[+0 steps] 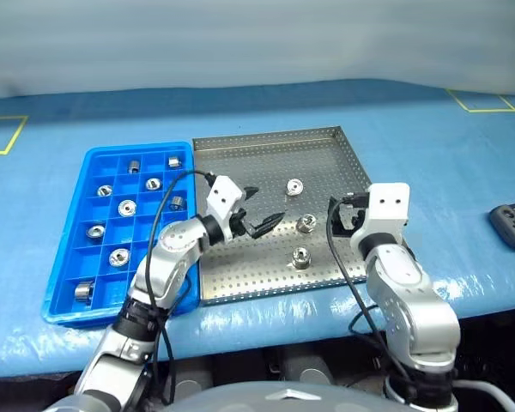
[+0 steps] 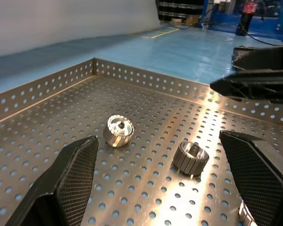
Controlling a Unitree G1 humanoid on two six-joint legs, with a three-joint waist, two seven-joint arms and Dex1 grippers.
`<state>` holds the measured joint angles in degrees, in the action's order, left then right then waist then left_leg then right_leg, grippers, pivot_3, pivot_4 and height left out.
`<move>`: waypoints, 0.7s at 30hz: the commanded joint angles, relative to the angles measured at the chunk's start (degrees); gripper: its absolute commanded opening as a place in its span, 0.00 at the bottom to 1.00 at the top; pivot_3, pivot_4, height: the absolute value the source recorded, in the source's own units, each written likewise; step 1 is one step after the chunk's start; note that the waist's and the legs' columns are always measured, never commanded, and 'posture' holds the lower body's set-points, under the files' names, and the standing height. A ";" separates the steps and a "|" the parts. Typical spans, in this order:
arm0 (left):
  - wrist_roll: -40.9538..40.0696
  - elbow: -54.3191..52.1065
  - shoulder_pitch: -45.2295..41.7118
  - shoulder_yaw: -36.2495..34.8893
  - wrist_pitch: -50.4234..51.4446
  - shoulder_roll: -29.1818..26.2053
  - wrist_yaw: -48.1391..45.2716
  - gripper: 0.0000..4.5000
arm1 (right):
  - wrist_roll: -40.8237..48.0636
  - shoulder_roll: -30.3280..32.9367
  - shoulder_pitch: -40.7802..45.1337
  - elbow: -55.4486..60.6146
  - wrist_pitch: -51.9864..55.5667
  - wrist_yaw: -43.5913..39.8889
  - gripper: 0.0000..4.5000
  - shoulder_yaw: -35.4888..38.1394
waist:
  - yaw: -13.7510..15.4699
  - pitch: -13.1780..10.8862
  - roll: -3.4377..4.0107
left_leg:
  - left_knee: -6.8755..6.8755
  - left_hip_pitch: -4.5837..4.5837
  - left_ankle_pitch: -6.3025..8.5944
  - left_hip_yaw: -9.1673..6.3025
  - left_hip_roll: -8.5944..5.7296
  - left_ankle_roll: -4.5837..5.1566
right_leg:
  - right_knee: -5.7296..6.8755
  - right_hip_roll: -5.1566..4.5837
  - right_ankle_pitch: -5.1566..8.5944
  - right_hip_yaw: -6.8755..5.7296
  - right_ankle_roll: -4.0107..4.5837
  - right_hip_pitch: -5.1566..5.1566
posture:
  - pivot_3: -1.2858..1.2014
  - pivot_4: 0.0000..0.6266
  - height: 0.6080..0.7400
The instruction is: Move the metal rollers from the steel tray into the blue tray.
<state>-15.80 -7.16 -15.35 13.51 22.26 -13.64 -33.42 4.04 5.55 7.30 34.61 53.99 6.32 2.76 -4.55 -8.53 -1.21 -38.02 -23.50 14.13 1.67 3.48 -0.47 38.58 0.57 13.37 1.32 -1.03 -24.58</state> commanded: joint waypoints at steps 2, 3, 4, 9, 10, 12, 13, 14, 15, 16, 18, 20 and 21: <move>-1.03 -6.46 3.48 -1.86 -0.55 0.08 1.20 0.99 | -0.85 -1.10 7.29 -8.20 -1.17 0.29 1.00 0.39 | 0.48 0.00 0.01 | 0.00 0.00 0.00 0.01 0.00 0.01 | 0.00 0.00 0.00 0.01 0.00 0.01 | 0.50 0.24 1.00; -1.27 -7.12 4.43 -2.30 -0.54 0.17 1.60 0.99 | -0.82 -1.22 9.14 -10.62 -1.60 -0.05 1.00 0.40 | 0.62 0.00 0.01 | 0.00 0.03 0.00 0.05 -0.01 0.01 | 0.02 -0.01 -0.02 0.03 -0.02 0.00 | 0.51 0.24 1.00; -1.05 -7.60 5.14 -2.49 -0.89 0.13 1.92 0.99 | -0.75 -1.36 10.67 -12.64 -1.87 -0.27 1.00 0.52 | 0.75 0.00 0.01 | 0.00 0.04 0.00 0.08 -0.03 0.01 | 0.03 -0.03 -0.03 0.08 -0.03 0.00 | 0.52 0.24 1.00; 0.28 -10.02 7.94 -0.88 -2.32 -0.88 1.31 0.99 | -0.33 -1.53 16.75 -21.80 -3.76 -1.31 1.00 1.04 | 2.22 0.00 0.01 | 0.02 0.02 0.00 0.14 -0.03 0.02 | 0.02 -0.02 -0.03 0.04 -0.03 -0.03 | 0.53 0.24 1.00; 0.78 -10.28 8.33 -0.31 -2.52 -1.18 1.18 0.99 | -0.22 -1.59 17.63 -23.26 -4.13 -1.60 1.00 1.10 | 2.43 0.00 0.01 | 0.03 0.02 0.00 0.16 -0.03 0.02 | 0.02 -0.02 -0.03 0.05 -0.02 -0.04 | 0.53 0.24 1.00; 1.84 -10.73 9.37 0.94 -3.44 -1.28 1.30 0.99 | -0.40 -1.67 19.86 -27.50 -5.31 -1.91 1.00 0.99 | 2.67 0.00 0.02 | 0.04 0.01 0.00 0.17 -0.03 0.03 | 0.01 -0.02 -0.03 0.06 -0.02 -0.05 | 0.54 0.24 1.00; 1.79 -10.87 9.73 1.17 -3.52 -1.07 1.42 0.99 | -0.34 -1.80 20.64 -29.08 -5.83 -2.00 1.00 1.11 | 2.77 0.00 0.02 | 0.04 0.01 0.00 0.17 -0.03 0.03 | 0.02 -0.03 -0.03 0.06 -0.02 -0.05 | 0.54 0.24 1.00; 1.82 -11.09 10.09 1.38 -3.64 -0.81 1.59 0.99 | -0.50 -1.80 21.28 -30.50 -6.41 -1.96 1.00 1.06 | 2.95 0.00 0.02 | 0.04 0.02 0.00 0.19 -0.03 0.03 | 0.01 -0.03 -0.04 0.07 -0.02 -0.05 | 0.54 0.24 1.00; 1.50 -11.48 10.64 1.47 -3.41 -0.19 2.03 0.99 | -0.48 -1.79 21.95 -31.97 -7.12 -2.14 1.00 1.09 | 3.15 0.00 0.02 | 0.04 0.01 0.00 0.19 -0.03 0.03 | 0.01 -0.03 -0.04 0.06 -0.02 -0.05 | 0.54 0.24 1.00; 1.43 -11.80 11.05 1.58 -3.29 0.26 2.36 0.99 | -0.50 -1.70 22.31 -32.86 -7.64 -2.29 1.00 1.09 | 3.31 0.00 0.02 | 0.04 0.00 0.01 0.19 -0.03 0.04 | 0.01 -0.03 -0.04 0.06 -0.01 -0.06 | 0.55 0.24 1.00; 1.63 -12.38 11.89 2.06 -3.04 1.11 3.05 0.99 | -0.60 -1.67 23.16 -35.07 -8.49 -2.24 1.00 1.35 | 3.61 0.00 0.03 | 0.04 0.00 0.01 0.19 -0.02 0.04 | 0.01 -0.03 -0.04 0.05 -0.01 -0.06 | 0.55 0.24 1.00; 1.64 -13.12 12.78 2.53 -2.23 1.86 3.89 0.99 | -0.68 -1.50 23.84 -36.93 -9.25 -2.33 1.00 1.47 | 3.82 0.00 0.03 | 0.04 0.00 0.01 0.20 -0.02 0.04 | 0.01 -0.03 -0.04 0.06 -0.01 -0.06 | 0.55 0.24 1.00; 1.50 -13.44 13.15 2.73 -1.78 2.15 4.21 0.99 | -0.70 -1.39 24.07 -37.66 -9.61 -2.39 1.00 1.50 | 3.86 0.00 0.03 | 0.04 0.00 0.01 0.19 -0.02 0.04 | 0.01 -0.03 -0.04 0.06 -0.01 -0.06 | 0.55 0.24 1.00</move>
<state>-14.04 -17.38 -2.55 15.37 20.55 -12.17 -29.81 3.47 3.91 29.80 -3.00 46.25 3.97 3.33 -0.70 -8.53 -1.18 -37.98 -23.50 14.14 1.86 3.47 -0.42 38.60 0.54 13.33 1.38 -1.04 -24.64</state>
